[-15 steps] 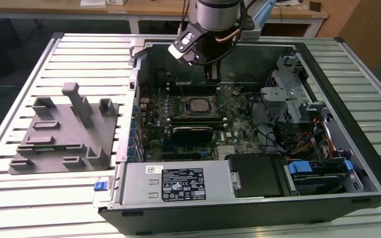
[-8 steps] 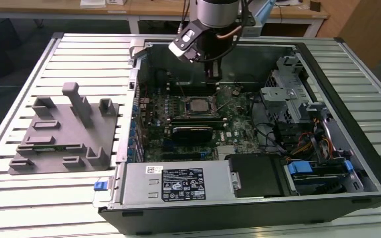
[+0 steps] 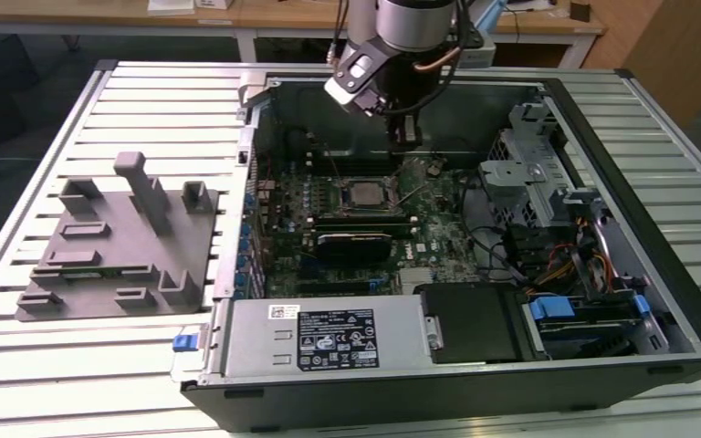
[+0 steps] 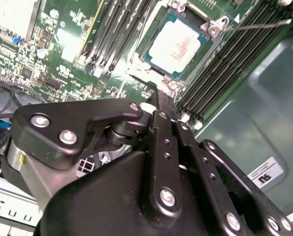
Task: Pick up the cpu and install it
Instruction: 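Close the cpu cover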
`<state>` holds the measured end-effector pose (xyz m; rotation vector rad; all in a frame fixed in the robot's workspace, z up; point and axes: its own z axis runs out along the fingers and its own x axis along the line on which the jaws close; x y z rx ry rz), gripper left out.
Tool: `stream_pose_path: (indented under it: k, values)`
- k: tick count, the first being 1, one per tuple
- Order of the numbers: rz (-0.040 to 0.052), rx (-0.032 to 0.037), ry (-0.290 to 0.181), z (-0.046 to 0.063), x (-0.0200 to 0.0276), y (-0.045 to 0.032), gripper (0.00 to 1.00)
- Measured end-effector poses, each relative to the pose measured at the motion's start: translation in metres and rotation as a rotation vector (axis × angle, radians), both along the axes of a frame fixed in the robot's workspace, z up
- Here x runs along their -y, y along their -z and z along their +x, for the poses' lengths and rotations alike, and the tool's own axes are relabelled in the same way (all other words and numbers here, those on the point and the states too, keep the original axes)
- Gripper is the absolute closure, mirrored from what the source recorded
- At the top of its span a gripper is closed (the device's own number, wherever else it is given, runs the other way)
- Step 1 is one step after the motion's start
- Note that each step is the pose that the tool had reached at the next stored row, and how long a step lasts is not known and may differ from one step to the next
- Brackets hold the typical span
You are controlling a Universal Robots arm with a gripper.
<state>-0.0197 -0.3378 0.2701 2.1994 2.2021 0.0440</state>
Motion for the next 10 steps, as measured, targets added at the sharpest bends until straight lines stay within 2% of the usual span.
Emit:
stream_pose_path:
  k: [4, 8, 10]
  values:
    - [0.0, -0.0023, -0.001, 0.0036, 0.0003, 0.0006, 0.89]
    - [0.0, -0.0025, -0.002, 0.004, 0.0042, 0.0015, 0.89]
    - [0.0002, -0.0032, -0.005, 0.0055, 0.0044, 0.0022, 0.89]
